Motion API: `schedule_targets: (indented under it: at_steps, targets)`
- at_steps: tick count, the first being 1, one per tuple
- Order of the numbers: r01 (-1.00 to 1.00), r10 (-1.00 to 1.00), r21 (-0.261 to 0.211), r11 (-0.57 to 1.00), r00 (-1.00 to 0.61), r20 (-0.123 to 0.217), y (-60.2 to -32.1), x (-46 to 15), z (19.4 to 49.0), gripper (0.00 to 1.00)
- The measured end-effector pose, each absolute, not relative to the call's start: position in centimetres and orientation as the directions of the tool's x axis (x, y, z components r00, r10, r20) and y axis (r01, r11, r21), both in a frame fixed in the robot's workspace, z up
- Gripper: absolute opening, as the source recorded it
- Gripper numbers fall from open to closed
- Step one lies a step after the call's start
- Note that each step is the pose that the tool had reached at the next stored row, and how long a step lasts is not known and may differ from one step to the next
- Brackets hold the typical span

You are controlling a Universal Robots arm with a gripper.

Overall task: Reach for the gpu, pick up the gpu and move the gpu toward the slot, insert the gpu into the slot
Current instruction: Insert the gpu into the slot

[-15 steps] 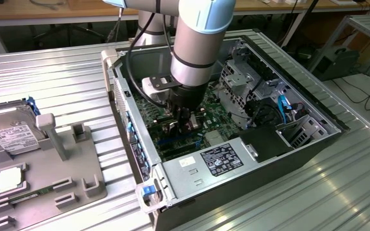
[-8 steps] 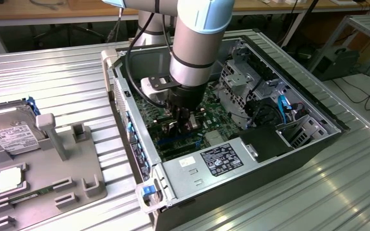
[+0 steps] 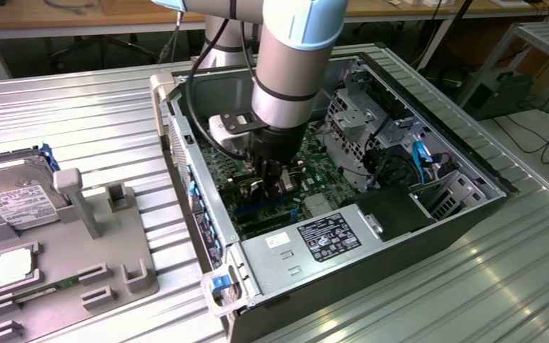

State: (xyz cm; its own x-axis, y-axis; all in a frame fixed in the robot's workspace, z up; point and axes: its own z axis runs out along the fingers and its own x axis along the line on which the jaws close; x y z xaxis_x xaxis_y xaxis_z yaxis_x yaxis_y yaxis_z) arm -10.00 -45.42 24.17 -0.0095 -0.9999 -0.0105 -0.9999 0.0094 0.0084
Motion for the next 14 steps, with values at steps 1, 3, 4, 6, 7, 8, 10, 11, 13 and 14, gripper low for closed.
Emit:
schedule_targets:
  at_steps: [1, 3, 4, 6, 7, 8, 10, 11, 13, 14]
  targets:
    - [-1.000, -1.000, 0.007, 0.009, -0.009, -0.010, -45.39, -10.00, 24.18, 0.28]
    - [-1.000, -1.000, 0.006, 0.009, -0.009, -0.011, -45.36, -9.99, 24.24, 0.28]
    - [-1.000, -1.000, 0.006, 0.009, -0.010, -0.011, -45.34, -10.00, 24.32, 0.28]
    - [-1.000, -1.000, 0.005, 0.009, -0.009, -0.011, -45.35, -10.00, 24.36, 0.28]
    - [-1.000, -1.000, 0.005, 0.009, -0.009, -0.011, -45.35, -10.00, 24.36, 0.28]
    - [-1.000, -1.000, 0.005, 0.009, -0.009, -0.011, -45.35, -10.01, 24.36, 0.28]
    - [-1.000, -1.000, 0.005, 0.009, -0.009, -0.011, -45.35, -10.04, 24.36, 0.28]
    - [-1.000, -1.000, 0.005, 0.009, -0.009, -0.010, -45.35, -10.05, 24.36, 0.28]
    - [-1.000, -1.000, 0.005, 0.009, -0.009, -0.010, -45.35, -10.05, 24.35, 0.28]
    - [-1.000, -1.000, 0.005, 0.010, -0.010, -0.010, -45.35, -10.06, 24.35, 0.28]
